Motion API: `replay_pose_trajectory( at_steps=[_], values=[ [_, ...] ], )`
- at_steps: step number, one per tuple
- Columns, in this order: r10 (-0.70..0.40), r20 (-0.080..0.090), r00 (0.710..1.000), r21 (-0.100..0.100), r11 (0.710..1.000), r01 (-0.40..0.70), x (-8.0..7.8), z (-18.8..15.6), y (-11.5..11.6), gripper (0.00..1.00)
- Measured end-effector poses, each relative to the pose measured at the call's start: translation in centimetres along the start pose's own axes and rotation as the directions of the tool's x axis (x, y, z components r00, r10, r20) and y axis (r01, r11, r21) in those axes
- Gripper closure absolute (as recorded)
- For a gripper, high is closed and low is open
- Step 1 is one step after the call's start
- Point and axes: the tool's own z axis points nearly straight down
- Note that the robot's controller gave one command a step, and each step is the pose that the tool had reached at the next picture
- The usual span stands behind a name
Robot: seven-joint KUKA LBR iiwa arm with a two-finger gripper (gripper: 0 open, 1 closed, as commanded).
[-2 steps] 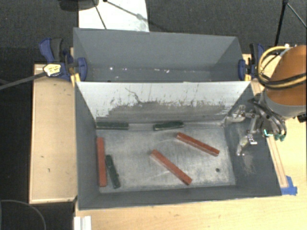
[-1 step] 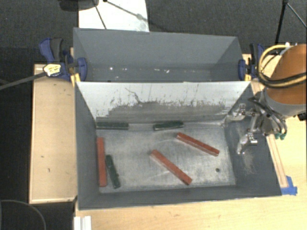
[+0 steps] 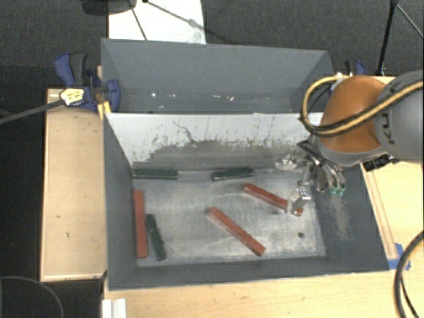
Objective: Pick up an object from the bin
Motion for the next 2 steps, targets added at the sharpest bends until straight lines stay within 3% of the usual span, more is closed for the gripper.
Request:
replay_pose_trajectory(
  at_steps=[1, 2],
  values=[
    [0.052, -0.01, 0.999, -0.001, 0.999, -0.052, -0.3, 1.4, 1.6, 0.0],
    [0.2, -0.009, 0.98, 0.0, 0.98, -0.2, 2.2, 0.2, 2.8, 0.0]
  ],
)
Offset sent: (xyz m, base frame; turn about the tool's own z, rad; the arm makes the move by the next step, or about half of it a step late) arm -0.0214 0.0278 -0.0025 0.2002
